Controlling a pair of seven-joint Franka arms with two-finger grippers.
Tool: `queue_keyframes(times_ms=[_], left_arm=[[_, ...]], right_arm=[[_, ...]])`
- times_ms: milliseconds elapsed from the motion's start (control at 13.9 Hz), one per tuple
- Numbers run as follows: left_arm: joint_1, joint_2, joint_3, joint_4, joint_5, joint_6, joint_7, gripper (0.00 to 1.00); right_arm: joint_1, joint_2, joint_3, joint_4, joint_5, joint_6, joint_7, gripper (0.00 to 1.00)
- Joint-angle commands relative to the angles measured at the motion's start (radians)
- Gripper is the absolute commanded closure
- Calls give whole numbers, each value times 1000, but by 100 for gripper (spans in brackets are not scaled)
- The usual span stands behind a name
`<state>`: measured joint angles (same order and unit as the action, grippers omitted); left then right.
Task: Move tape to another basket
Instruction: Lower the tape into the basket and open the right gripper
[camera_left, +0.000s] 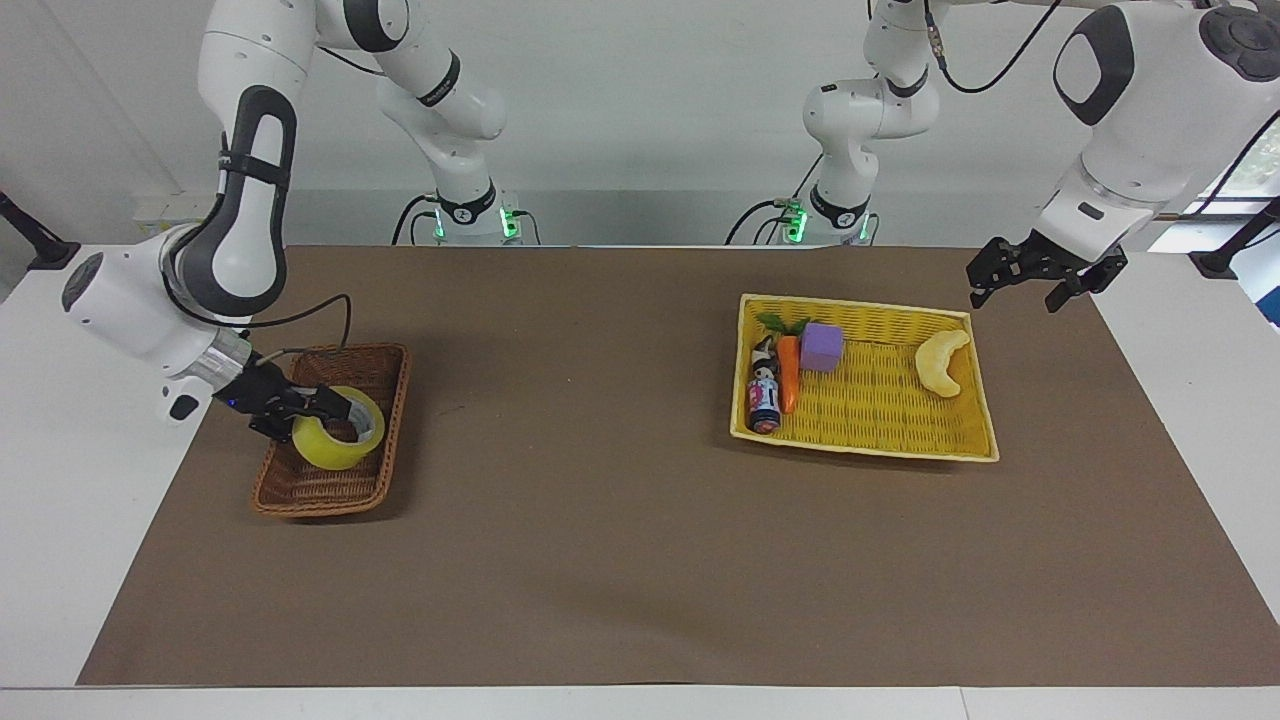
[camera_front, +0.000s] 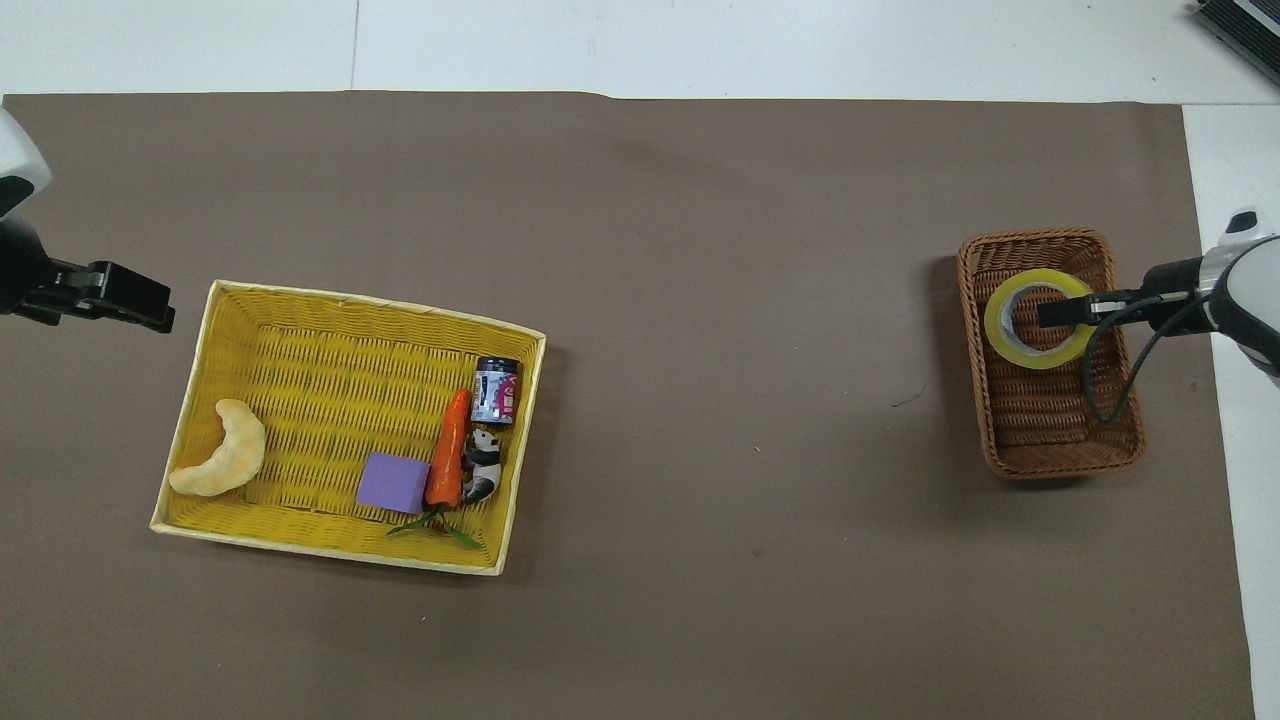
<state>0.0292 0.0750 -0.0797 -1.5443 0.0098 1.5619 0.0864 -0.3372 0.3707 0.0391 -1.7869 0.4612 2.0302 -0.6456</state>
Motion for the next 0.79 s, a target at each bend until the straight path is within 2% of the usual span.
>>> queue_keyframes(times_ms=[0, 72, 144, 721], left_arm=[[25, -106, -14, -163, 16, 96, 24, 0], [23, -103, -14, -155, 15, 89, 13, 0], [23, -103, -14, -152, 15, 81, 13, 0], [21, -95, -14, -140, 15, 87, 10, 0]], right_arm=[[-16, 27, 12, 7, 27, 25, -71, 51], [-16, 27, 12, 7, 28, 27, -71, 4], [-16, 28, 12, 9, 28, 28, -69, 0], [-52, 28, 12, 70, 91, 7, -68, 0]])
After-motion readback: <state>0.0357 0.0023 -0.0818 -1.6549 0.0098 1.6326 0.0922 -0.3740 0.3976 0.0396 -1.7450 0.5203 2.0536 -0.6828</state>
